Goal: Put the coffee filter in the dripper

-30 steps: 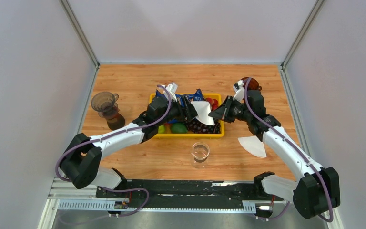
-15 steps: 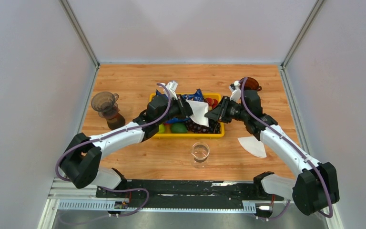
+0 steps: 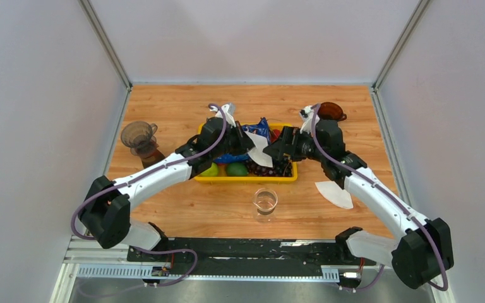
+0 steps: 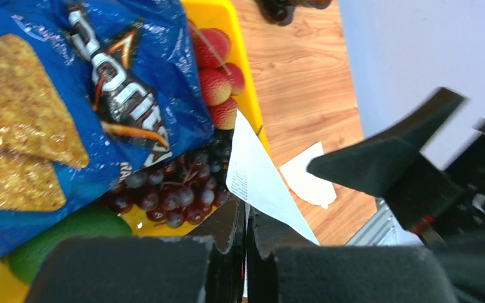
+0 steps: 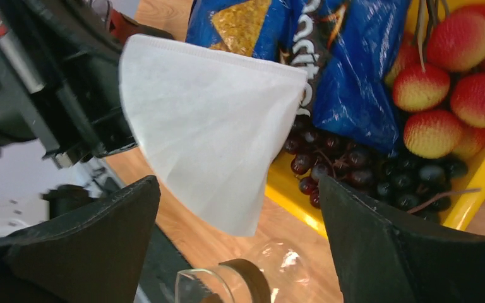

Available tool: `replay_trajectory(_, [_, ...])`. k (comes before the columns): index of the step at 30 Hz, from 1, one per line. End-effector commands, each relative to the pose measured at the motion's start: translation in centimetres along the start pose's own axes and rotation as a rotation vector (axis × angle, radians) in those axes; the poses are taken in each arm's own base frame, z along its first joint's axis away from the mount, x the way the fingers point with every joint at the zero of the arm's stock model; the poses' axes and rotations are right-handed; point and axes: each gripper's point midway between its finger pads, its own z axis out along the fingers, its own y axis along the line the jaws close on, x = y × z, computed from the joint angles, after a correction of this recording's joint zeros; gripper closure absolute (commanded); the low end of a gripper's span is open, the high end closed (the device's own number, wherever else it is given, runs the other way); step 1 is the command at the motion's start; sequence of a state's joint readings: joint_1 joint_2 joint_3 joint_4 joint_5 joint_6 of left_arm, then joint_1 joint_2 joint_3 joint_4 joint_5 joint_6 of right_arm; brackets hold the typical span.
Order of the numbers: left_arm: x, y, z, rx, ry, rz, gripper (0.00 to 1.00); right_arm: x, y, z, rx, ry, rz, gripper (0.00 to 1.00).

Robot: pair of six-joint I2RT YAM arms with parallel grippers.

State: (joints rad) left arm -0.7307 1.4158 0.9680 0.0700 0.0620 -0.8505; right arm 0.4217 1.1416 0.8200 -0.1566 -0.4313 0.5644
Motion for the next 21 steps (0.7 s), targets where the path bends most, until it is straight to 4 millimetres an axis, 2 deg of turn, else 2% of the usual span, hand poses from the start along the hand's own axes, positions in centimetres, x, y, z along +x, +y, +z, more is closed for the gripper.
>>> replay_trajectory(1, [0.3, 1.4, -0.3, -0.124, 0.045, -0.006, 1.0, -3.1, 4.7, -0.9, -0.04, -0.149, -0.375, 0.0])
replay_trajectory(4, [0.4, 1.7, -0.3, -0.14, 0.058, -0.007, 1.0, -3.0, 6.2, -0.9, 0.023, -0.219, -0.581, 0.0])
replay_trajectory(7, [0.6, 1.6, -0.2, -0.148, 0.079, -0.002, 1.0, -3.0, 6.7, -0.9, 0.089, -0.277, -0.706, 0.0])
replay_trajectory(11, [0.6, 1.4, -0.3, -0.142, 0.089, -0.004, 1.0, -3.3, 6.3, -0.4, 0.148, -0.287, -0.759, 0.03])
replay_trajectory(21, [0.4, 1.2, -0.5, -0.149, 0.092, 0.0, 1.0, -0.4, 5.4, 2.8, 0.155, -0.178, -0.856, 0.11])
